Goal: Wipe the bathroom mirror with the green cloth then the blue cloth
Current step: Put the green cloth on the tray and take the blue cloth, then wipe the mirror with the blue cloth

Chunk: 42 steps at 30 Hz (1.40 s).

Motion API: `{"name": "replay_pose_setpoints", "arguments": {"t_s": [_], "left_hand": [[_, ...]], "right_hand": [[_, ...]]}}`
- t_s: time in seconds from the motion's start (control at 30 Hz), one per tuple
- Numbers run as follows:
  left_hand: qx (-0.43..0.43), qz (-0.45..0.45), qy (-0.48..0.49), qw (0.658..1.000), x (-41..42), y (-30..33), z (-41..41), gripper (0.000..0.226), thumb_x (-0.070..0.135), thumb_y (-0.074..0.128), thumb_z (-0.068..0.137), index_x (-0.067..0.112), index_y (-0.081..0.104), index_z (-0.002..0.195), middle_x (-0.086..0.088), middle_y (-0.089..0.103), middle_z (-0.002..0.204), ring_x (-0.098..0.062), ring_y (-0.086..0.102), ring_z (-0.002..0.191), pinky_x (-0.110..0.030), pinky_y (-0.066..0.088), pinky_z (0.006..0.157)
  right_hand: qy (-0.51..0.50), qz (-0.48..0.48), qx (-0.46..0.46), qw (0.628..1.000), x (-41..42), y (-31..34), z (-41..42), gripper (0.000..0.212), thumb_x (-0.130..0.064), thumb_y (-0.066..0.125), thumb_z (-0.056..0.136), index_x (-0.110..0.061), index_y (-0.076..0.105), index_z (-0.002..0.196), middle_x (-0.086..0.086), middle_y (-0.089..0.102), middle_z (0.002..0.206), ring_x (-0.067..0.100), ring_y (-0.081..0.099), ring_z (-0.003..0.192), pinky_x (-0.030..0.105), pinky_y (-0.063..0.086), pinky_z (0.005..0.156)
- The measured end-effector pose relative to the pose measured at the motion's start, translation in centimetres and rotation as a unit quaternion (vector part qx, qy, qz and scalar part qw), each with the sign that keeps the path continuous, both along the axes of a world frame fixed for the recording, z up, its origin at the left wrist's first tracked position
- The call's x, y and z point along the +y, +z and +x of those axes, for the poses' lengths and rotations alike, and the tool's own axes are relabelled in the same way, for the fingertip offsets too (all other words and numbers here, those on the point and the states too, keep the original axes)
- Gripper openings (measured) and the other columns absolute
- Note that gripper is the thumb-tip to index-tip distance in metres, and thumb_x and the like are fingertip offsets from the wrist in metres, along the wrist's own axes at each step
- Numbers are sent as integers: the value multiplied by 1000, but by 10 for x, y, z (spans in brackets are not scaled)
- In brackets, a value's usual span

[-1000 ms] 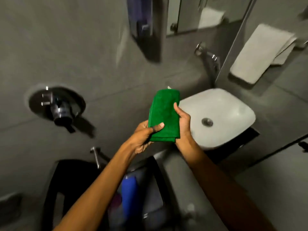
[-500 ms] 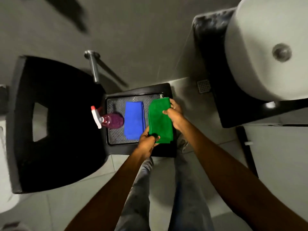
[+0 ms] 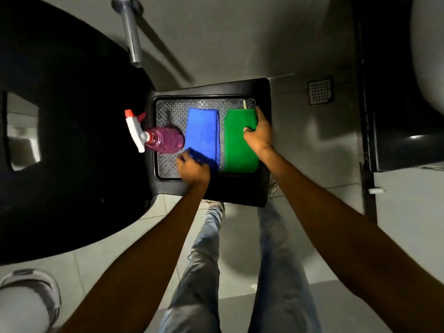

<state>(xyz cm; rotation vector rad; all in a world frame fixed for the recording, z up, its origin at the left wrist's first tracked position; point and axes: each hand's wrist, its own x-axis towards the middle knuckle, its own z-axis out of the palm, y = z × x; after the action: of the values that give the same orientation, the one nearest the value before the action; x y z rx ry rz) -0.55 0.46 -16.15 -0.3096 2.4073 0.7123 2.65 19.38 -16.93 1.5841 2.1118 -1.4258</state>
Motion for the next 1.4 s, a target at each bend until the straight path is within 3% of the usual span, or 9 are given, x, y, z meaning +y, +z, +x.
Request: {"name": "replay_pose_setpoints", "arguments": {"t_s": [0.23,0.37,0.47,0.77,0.87,0.97,1.1,1.27,1.4], "left_hand": [[-132,-43,-32,990,-1,-15,-35,59,40,76,82,4,63,127,-20,70,128,-35,67,119,-41,56,102],[-171,115,95,974,14,11,-40,15,17,74,85,6,65,88,-13,66,92,-14,65,57,-17,48,46],[-218,268,191,919,41,56,-45,16,-1,61,89,6,64,103,-11,67,88,-12,65,58,-22,57,52],[-288,436,49,851,136,281,-69,19,4,61,93,5,69,110,-15,72,106,-19,72,74,-30,64,70],[-103,304,-205,925,152,356,-77,23,30,66,95,13,68,110,-6,71,99,-17,70,78,-19,52,55],[172,213,-357,893,175,432,-91,52,53,54,97,9,59,125,-11,60,121,-32,58,120,-34,47,98],[420,285,-435,744,225,562,-105,52,51,43,99,15,54,136,-7,55,135,-25,50,128,-32,37,109],[617,270,-485,559,285,706,-119,48,49,43,99,18,60,131,-4,57,133,-21,51,125,-37,44,107],[682,223,-468,516,326,788,-135,52,48,40,99,16,55,138,-9,50,145,-26,43,142,-43,37,117]], "right_hand": [[-34,-76,57,995,-21,6,21,64,3,62,88,-8,43,148,14,52,148,26,53,134,34,43,113],[-102,-176,87,975,-28,37,31,41,6,53,94,1,56,135,24,61,136,29,60,124,30,46,100],[-195,-252,67,946,-30,62,42,36,3,48,96,2,61,129,30,61,133,42,56,128,44,47,106],[-410,-445,425,673,9,231,-15,49,-34,32,100,-13,51,140,12,60,135,30,60,115,44,44,101],[-403,-392,542,624,57,321,-41,56,-50,24,101,-14,61,124,11,73,110,32,65,102,44,47,92],[-365,-354,615,603,98,405,-50,49,-48,29,102,-16,65,110,10,76,98,32,69,92,40,52,86],[-332,-296,681,582,151,506,-39,43,-47,39,100,-16,67,106,11,67,103,33,62,93,45,45,100],[-271,-188,764,554,218,591,-21,57,-48,37,99,-16,83,90,7,80,93,26,77,79,36,64,68],[-217,-23,753,621,257,647,-39,46,-51,40,98,-18,68,114,2,74,99,14,68,90,23,55,77]]}}
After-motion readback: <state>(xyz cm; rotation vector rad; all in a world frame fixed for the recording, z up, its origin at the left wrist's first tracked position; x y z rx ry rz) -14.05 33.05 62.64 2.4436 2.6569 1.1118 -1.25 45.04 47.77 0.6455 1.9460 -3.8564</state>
